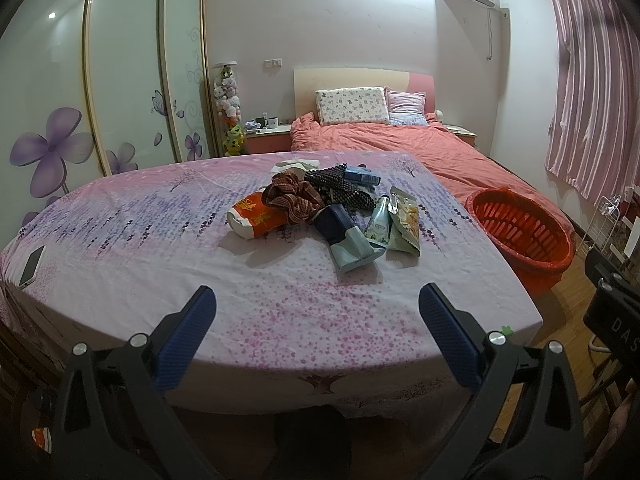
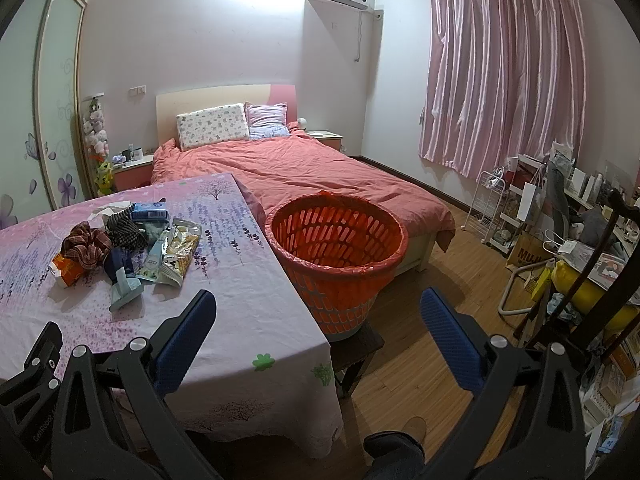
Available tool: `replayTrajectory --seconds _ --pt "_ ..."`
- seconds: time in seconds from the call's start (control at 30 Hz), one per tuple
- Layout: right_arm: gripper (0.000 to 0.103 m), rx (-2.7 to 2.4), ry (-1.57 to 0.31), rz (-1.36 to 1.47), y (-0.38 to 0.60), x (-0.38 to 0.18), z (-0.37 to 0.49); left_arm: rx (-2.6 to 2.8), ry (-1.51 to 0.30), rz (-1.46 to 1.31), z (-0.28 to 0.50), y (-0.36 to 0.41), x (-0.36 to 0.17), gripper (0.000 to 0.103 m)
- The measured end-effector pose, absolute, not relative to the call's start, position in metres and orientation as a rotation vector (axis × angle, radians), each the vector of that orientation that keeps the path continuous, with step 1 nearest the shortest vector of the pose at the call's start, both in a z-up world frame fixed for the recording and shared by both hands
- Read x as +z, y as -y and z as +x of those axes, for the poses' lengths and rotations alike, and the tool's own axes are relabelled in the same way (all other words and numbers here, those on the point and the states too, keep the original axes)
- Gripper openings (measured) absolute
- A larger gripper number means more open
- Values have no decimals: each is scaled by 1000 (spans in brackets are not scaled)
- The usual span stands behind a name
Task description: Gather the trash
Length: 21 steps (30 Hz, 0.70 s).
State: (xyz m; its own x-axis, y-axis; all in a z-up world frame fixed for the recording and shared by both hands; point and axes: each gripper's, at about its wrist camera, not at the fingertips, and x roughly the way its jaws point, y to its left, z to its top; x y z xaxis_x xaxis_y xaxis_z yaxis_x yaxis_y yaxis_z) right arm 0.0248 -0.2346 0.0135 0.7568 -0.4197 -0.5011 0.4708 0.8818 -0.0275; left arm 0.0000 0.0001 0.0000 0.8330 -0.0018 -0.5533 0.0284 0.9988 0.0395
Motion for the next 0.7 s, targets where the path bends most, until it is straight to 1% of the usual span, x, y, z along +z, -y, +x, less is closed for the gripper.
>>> replayTrajectory --seconds 0.37,0.57,0.7 --pt "101 -482 -526 104 234 13 28 -7 -593 48 4 -5 -3 99" --pt "101 -458 -531 109 237 9 48 38 -611 21 35 -26 -10 99" --pt "101 -417 -566 97 233 2 81 77 -628 -7 65 -58 -15 99"
